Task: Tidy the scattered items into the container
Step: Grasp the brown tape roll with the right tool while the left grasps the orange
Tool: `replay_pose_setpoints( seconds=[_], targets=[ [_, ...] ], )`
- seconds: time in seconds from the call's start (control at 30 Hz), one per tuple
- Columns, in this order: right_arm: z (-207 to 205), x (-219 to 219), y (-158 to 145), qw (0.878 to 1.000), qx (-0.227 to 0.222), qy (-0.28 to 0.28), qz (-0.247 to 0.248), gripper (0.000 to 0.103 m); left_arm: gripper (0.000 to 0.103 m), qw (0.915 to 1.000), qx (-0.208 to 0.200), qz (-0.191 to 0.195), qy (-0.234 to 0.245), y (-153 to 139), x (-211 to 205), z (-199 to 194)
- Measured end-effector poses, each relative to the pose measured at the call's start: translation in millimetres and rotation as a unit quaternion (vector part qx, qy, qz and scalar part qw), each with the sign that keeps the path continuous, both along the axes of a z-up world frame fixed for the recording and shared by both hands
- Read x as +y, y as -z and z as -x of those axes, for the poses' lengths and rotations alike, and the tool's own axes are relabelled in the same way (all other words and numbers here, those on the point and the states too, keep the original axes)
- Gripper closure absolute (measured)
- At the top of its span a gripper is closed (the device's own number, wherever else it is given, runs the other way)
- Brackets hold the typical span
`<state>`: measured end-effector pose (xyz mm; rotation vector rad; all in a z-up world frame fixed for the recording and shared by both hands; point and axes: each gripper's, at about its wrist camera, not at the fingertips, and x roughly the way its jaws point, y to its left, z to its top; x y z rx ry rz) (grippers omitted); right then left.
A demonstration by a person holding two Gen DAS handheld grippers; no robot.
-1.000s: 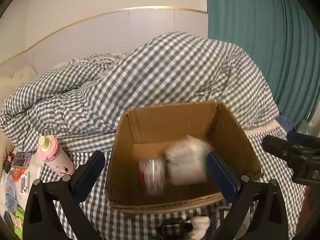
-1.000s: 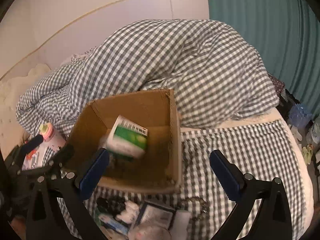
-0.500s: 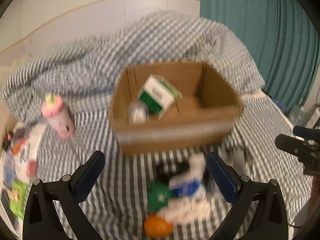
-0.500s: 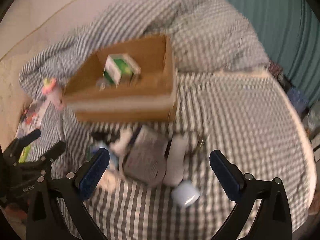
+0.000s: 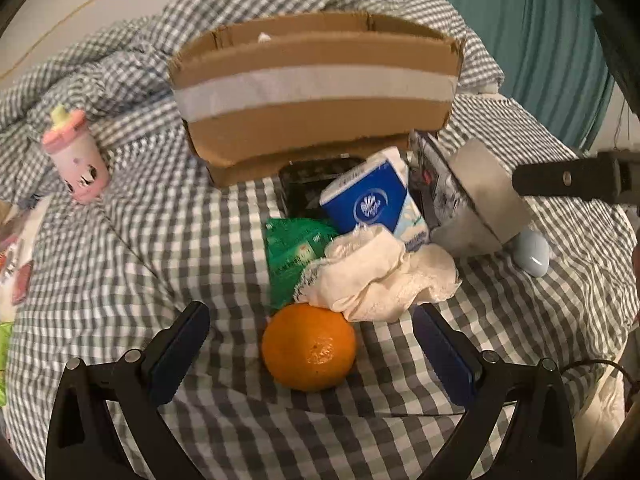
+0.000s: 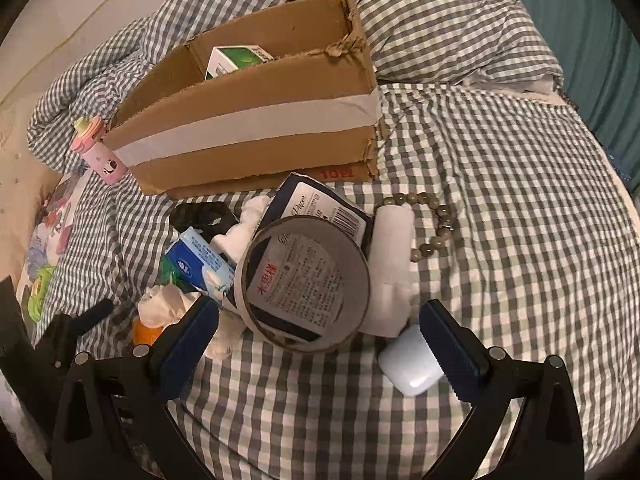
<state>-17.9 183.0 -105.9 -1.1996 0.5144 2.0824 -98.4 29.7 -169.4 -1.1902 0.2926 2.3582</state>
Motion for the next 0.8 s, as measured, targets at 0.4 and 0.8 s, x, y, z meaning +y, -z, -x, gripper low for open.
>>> replay_pose_setpoints(
  seconds=[0.4, 0.8],
  targets=[
    [22, 17, 33, 0.999, -0.023, 0.005, 0.033, 0.002, 0.014, 0.9982, -0.054, 0.016, -0.017, 41, 10, 24],
    [25, 1, 29, 0.999, -0.028, -0.006, 0.014, 0.018, 0.046, 0.9973, -0.064, 0.011, -0.034, 41, 10, 26]
  ],
)
